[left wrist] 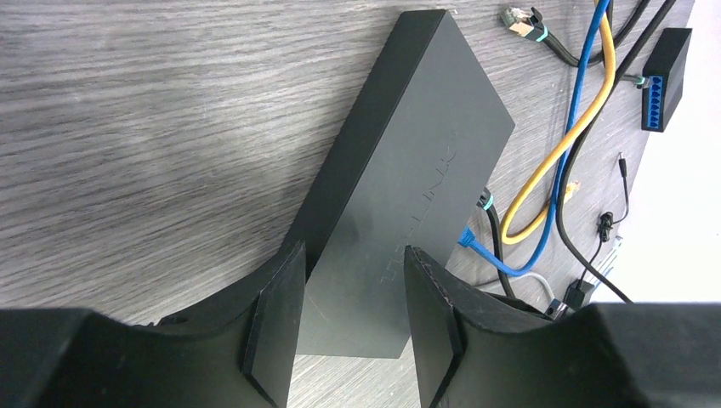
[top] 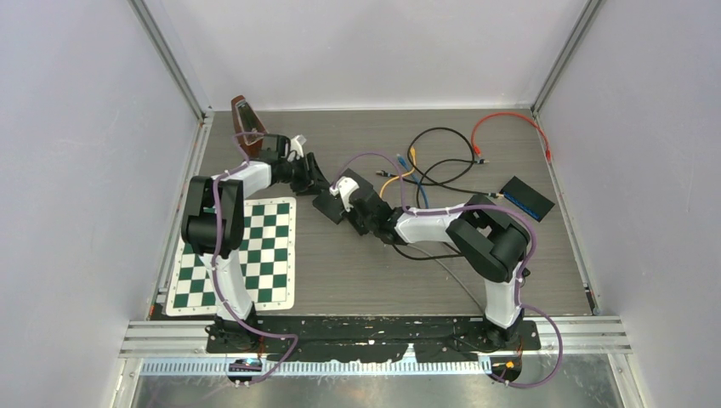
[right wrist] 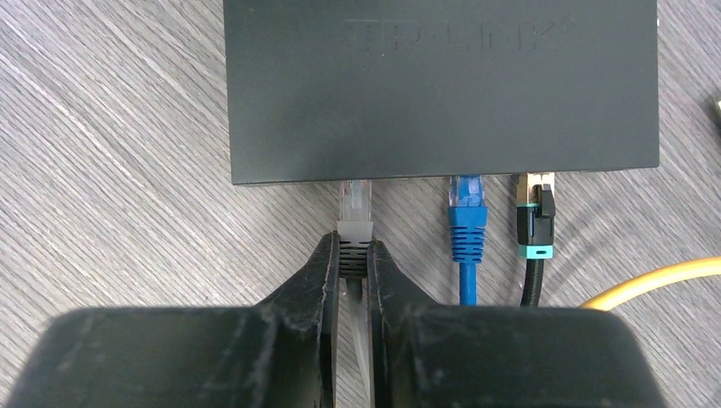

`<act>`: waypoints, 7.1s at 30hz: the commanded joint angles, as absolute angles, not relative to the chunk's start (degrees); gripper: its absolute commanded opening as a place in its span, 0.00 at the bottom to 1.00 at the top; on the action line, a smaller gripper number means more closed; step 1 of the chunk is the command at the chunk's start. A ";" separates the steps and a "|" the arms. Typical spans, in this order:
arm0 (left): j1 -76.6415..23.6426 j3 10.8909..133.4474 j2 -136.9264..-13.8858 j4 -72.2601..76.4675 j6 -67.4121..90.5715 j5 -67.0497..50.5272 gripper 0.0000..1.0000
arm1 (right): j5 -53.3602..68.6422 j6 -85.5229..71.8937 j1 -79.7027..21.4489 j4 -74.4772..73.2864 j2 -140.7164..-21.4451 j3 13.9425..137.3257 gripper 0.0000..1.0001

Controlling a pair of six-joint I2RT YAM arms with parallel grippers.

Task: Insert the plug into the switch port
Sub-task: Insert the connector into the switch port, then pick up the switch port from the corner of the board.

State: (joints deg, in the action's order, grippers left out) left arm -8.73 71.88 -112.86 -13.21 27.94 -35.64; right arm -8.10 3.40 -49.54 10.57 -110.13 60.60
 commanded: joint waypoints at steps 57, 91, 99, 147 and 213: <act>-23.28 39.06 -101.17 20.50 58.21 -54.48 0.32 | -2.65 4.11 -48.92 42.15 -112.21 68.46 0.05; -5.98 69.17 -107.81 -21.36 33.40 -42.95 0.43 | -0.14 8.19 -47.13 22.06 -116.93 79.61 0.20; -4.01 79.20 -112.94 -30.92 27.46 -40.61 0.48 | 2.15 8.17 -45.93 15.77 -116.04 81.98 0.52; -20.92 38.39 -55.36 -14.21 40.24 -11.99 0.79 | -26.22 -38.02 -45.37 -36.40 -46.36 42.38 0.66; -25.40 52.00 -48.90 -30.70 14.17 -16.60 1.00 | -6.59 30.21 4.26 -33.89 -76.60 66.34 0.94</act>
